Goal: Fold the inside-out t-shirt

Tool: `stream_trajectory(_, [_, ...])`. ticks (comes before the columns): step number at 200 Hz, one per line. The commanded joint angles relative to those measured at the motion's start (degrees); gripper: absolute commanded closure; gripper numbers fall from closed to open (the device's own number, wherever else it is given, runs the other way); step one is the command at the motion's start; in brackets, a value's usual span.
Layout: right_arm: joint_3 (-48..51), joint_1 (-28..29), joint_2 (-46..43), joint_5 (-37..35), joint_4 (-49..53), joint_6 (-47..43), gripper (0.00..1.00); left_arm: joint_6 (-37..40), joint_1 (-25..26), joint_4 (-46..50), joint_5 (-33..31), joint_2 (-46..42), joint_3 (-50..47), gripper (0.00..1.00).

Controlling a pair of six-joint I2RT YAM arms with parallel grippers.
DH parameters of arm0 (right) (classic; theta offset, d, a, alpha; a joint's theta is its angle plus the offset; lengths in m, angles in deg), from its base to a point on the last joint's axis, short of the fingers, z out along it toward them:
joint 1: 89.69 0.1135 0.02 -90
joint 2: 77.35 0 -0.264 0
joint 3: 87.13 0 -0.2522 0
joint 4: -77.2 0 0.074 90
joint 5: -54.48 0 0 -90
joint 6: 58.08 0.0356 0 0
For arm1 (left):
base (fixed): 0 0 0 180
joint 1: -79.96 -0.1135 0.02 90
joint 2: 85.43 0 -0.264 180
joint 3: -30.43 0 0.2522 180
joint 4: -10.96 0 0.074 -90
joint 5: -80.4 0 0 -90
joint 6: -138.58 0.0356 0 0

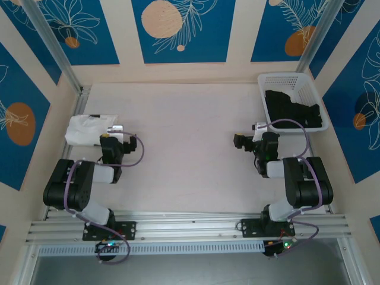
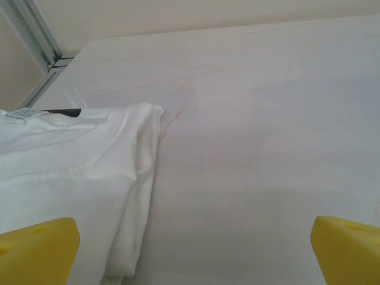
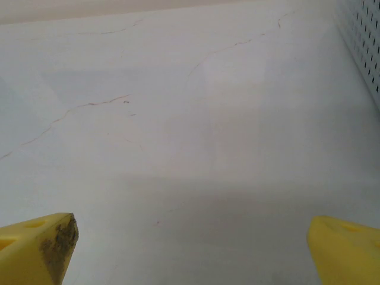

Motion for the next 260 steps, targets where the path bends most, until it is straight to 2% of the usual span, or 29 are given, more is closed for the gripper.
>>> stream_trajectory(1, [-1.44,-0.42,-0.36,1.07,-0.33,-0.99,0.01,0.37,-0.64,-1.76,1.26,0.46,-0.40,0.00])
stream_trajectory(153, [-1.58,-1.33,-0.57,2.07,-0.25,-0.26,0.01,0.19,-0.69,-1.65,1.51,0.46,-0.40,0.00])
stream_trajectory(166, [-2.66,-0.98,-2.67,-1.61,3.17,0.85,0.01,0.19,-0.70,-2.03,1.37,0.30,-0.59,0.00])
stream_trajectory(177, [-4.74,-0.77,-6.05,-4.44,9.65,1.60,0.01,-0.67,-0.70,-0.01,-1.24,-1.79,-0.54,0.00])
stream_trajectory(190, [-6.67,-0.68,-10.56,-6.74,16.44,2.85,0.00,0.00,-0.73,-0.46,-0.23,-3.87,-1.37,0.00])
stream_trajectory(209, [-7.36,-0.84,-18.06,-8.51,23.12,7.89,0.00,-0.89,-0.28,12.49,-2.42,-12.61,0.86,0.00])
stream_trajectory(227, [-8.35,-0.69,-24.43,-10.29,30.08,14.27,0.02,-8.25,-0.27,26.45,-3.90,-19.81,5.23,0.00])
stream_trajectory(237, [-9.41,-0.52,-27.03,-10.46,34.00,16.60,0.03,-14.18,-0.27,34.44,-0.78,-22.64,8.40,0.00])
stream_trajectory(260, [-14.59,0.37,-29.20,-11.42,43.31,18.99,0.05,-25.41,1.30,48.08,11.53,-23.96,15.91,0.00])
